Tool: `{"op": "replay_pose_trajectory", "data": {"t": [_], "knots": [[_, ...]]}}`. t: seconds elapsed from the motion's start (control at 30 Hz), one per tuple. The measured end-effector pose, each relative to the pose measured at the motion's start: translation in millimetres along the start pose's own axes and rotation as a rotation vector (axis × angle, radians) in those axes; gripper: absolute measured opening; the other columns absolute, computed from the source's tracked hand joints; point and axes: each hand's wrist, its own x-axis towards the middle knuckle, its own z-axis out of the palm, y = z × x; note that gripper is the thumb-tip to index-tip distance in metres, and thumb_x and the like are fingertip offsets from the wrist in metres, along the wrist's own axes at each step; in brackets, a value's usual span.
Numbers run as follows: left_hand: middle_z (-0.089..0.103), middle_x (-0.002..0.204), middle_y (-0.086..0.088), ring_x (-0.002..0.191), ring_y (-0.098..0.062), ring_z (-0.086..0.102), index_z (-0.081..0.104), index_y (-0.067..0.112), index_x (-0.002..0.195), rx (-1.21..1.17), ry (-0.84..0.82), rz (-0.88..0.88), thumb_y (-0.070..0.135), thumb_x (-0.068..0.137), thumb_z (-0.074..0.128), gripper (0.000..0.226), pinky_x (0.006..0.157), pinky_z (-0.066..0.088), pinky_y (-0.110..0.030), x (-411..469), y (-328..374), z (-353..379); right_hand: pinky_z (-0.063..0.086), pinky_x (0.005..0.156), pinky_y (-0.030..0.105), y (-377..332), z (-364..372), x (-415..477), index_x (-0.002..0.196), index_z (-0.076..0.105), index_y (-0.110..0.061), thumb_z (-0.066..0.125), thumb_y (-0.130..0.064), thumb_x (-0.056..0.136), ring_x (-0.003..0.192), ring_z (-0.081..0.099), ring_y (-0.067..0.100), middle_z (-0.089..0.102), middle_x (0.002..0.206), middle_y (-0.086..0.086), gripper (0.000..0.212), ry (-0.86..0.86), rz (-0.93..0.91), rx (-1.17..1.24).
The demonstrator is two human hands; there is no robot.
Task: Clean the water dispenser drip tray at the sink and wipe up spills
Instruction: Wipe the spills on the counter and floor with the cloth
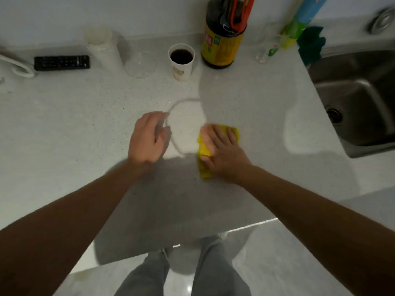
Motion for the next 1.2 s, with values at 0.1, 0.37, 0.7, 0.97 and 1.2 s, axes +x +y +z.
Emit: {"op": "replay_pose_trajectory", "data": {"t": [0.1,0.37,0.7,0.97,1.2], "knots": [[0.056,0.149,-0.007,0.136,-0.027,0.048,0.055,0.022,0.146,0.098,-0.112,0.053,0.039,0.1,0.055,0.049,0.113,0.039,-0.043,-24.5,-14.3,-34.0,0.021,0.124,0.061,23.1,1.7,-49.5,0.164,0.021,-0.01,0.028,-0.061,0.101,0.158,0.019,0.033,0.022,0.171,0.009,0.081,-0.052,0.054,-0.046],[0.024,0.172,-0.007,0.159,-0.033,0.015,0.032,0.027,0.162,0.559,-0.327,-0.044,0.074,0.095,0.027,0.082,0.129,0.007,-0.054,-99.0,-92.7,-107.4,0.02,0.124,0.061,-70.8,36.6,-110.3,0.163,0.025,-0.005,0.028,-0.058,0.1,0.156,0.022,0.04,0.028,0.169,0.015,0.082,0.061,0.547,0.103],[0.043,0.162,-0.019,0.151,-0.043,0.036,0.049,0.011,0.154,0.522,-0.109,0.118,0.058,0.094,0.054,0.076,0.123,0.023,-0.062,-104.4,-100.7,-101.2,0.001,0.128,0.055,-72.4,-4.0,69.0,0.166,0.004,-0.015,0.011,-0.066,0.098,0.161,0.003,0.03,0.005,0.175,0.005,0.086,0.045,0.394,0.082],[0.053,0.154,-0.022,0.144,-0.046,0.046,0.059,0.01,0.146,0.545,0.001,0.174,0.047,0.099,0.063,0.061,0.117,0.033,-0.064,-101.4,-105.0,-96.4,-0.005,0.127,0.055,-100.9,-21.5,157.6,0.166,-0.002,-0.012,0.013,-0.06,0.103,0.16,-0.004,0.031,-0.002,0.175,0.007,0.08,-0.021,0.18,-0.008],[0.044,0.162,-0.015,0.151,-0.042,0.037,0.05,0.018,0.154,0.544,-0.188,0.045,0.057,0.098,0.036,0.07,0.123,0.025,-0.062,-99.1,-105.1,-99.3,0.007,0.127,0.056,-147.1,38.2,-61.5,0.167,0.012,-0.02,0.024,-0.069,0.103,0.161,0.005,0.027,0.014,0.174,0.003,0.081,-0.043,0.021,0.036]]}}
